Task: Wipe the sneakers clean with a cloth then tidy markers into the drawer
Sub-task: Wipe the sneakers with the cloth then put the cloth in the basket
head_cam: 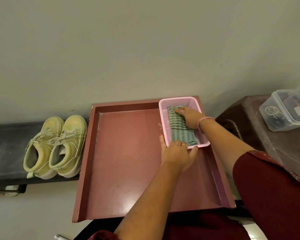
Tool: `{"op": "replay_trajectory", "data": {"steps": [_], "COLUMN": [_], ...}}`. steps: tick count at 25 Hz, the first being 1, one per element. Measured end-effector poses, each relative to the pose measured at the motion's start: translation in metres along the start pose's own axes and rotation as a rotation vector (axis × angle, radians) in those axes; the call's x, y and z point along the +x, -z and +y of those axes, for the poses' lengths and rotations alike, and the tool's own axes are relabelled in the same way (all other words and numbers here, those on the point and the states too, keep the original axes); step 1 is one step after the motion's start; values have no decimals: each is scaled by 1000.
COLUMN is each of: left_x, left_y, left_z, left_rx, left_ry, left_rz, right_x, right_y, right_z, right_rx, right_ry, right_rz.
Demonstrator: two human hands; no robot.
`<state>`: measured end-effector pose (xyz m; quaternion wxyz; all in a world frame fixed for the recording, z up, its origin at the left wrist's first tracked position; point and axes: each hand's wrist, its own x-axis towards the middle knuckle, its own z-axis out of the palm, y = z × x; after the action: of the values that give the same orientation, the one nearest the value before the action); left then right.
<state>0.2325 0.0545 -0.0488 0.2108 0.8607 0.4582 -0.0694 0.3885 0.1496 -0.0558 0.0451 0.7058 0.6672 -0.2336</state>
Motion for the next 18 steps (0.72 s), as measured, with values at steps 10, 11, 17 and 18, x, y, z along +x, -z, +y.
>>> {"op": "replay_trajectory", "data": {"steps": [10, 11, 17, 18], "left_x": [4, 4, 6, 6], "left_y": [3, 5, 13, 13], "left_z": [-8, -8, -19, -21], "left_rx": [-47, -29, 31, 38], "left_ry": [-31, -42, -99, -110], "left_rz": [-17, -30, -120, -104], "right_x": [10, 9, 4, 3], "right_y": [-13, -15, -18, -17], "right_z": [-13, -14, -18, -16], "right_rx": [-128, -123, -190, -182], "right_ry": [-129, -143, -209, -204], "right_rz": [41, 37, -4, -7]}}
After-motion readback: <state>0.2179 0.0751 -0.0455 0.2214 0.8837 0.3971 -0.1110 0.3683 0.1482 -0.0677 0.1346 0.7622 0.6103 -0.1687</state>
